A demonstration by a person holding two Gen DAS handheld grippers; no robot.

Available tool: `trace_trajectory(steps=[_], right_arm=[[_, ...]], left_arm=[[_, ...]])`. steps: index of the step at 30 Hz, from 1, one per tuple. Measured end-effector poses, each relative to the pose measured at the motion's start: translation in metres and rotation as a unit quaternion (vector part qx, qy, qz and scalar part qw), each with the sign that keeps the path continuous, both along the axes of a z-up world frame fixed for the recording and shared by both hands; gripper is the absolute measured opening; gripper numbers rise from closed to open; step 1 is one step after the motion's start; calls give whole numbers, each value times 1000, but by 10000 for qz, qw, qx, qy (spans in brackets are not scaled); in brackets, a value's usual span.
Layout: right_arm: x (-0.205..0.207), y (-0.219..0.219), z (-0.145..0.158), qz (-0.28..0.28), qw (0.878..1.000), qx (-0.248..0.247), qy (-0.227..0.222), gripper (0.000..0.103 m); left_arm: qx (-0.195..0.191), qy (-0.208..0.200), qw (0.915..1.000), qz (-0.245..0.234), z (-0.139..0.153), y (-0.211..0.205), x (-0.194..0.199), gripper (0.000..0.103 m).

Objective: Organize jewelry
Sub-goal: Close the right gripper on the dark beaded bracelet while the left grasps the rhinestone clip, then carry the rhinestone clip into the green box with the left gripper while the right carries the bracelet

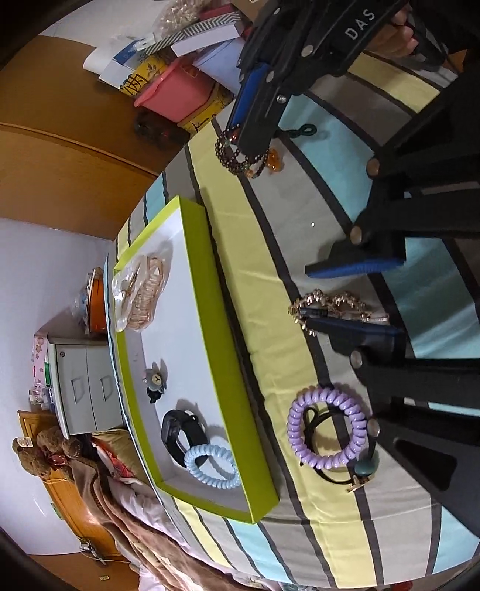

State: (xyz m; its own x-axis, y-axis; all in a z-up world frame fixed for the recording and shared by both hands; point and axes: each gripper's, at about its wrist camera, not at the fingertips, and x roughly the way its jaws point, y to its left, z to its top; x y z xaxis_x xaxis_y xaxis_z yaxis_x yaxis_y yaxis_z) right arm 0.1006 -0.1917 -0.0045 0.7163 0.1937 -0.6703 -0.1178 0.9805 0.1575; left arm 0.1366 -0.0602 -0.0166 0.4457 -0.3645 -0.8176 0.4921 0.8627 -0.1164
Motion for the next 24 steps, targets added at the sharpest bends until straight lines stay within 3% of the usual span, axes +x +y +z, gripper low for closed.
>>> trace_trajectory(steps=[2,7,15,18,20,24], right_arm=[[0,-1,0,-12,10000,17,-14,17],[0,-2,-3,-10,10000,67,-18,17],[0,-3,-3,-16,9999,110,-31,17],[-1,-3,-3,-15,9999,119,-35,17],[0,-3,-3,-15,9999,117,-30,17],[0,-3,-3,-18,9999,120,-37,17]], left_arm=[[-59,44,9999,69,0,4,0,17],[329,-143,9985,424,0,12,-3,16],[321,-113,9983,463,-1,11,-3,12],[170,-7,9988,459,-1,12,0,11],[-79,75,9990,427,1,14,-1,4],[-376,140,9983,415,3,17,-2,4]])
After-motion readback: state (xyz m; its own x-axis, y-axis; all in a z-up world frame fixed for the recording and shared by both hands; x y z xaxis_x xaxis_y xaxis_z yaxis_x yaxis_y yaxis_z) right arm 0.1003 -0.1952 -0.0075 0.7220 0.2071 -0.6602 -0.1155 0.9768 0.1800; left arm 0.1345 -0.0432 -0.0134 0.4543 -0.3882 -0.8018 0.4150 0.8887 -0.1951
